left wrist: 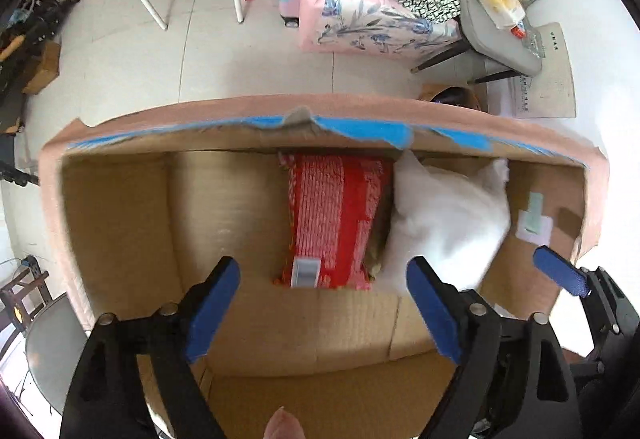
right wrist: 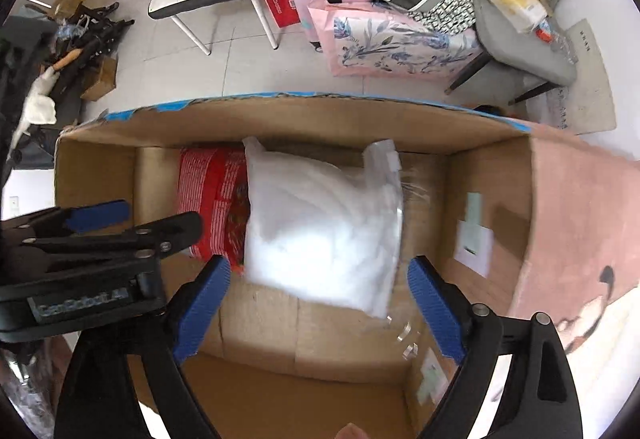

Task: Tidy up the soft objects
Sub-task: 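Carry both items into the cardboard box and open both tools, then grasp the blue tissue pack with the right tool while the left tool grasps the green snack bag, then carry both items into the box and open both tools to release them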

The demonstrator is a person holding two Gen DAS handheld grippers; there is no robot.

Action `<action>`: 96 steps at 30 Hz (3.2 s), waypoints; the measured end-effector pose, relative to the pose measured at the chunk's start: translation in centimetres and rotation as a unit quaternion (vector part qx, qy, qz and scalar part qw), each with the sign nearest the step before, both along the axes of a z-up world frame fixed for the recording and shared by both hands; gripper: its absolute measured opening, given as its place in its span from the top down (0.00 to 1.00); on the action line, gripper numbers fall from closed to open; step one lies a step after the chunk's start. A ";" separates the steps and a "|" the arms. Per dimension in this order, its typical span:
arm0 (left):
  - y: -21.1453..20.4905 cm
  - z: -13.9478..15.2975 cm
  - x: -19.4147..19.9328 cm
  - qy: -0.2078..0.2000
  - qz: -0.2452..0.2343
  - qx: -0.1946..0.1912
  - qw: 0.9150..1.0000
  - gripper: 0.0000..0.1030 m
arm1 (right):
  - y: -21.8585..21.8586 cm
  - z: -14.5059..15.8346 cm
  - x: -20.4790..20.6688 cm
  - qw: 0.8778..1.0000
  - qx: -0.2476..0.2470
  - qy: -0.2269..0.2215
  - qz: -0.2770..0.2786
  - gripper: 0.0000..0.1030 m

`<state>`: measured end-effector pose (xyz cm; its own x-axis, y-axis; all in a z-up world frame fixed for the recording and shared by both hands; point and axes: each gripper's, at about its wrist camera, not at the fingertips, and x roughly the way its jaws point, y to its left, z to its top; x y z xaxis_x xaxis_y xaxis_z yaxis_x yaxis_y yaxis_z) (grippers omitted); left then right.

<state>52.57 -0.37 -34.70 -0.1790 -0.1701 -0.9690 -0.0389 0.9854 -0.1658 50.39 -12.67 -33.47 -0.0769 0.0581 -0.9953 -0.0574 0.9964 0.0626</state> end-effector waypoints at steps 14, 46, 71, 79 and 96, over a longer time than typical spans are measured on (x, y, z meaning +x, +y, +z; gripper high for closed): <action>1.5 10.7 -11.0 -0.138 0.012 0.044 0.989 0.02 | -0.6 9.7 -9.4 0.996 0.002 -0.086 0.021 0.00; -1.2 -6.9 -28.1 0.011 -0.103 0.097 0.990 0.60 | -10.2 -6.9 -25.8 0.986 0.030 0.063 -0.151 0.04; 0.8 -7.8 -28.6 0.059 0.026 -0.008 0.998 0.66 | -11.6 -8.3 -33.4 0.992 -0.011 0.085 -0.097 0.48; 0.0 -9.0 -29.5 0.050 0.025 0.004 0.998 0.65 | -9.3 -7.4 -32.3 0.992 -0.022 0.082 -0.090 0.57; -3.7 2.0 -32.5 -0.076 -0.025 -0.020 0.997 0.85 | -6.0 6.2 -35.0 0.997 0.069 -0.002 -0.029 0.82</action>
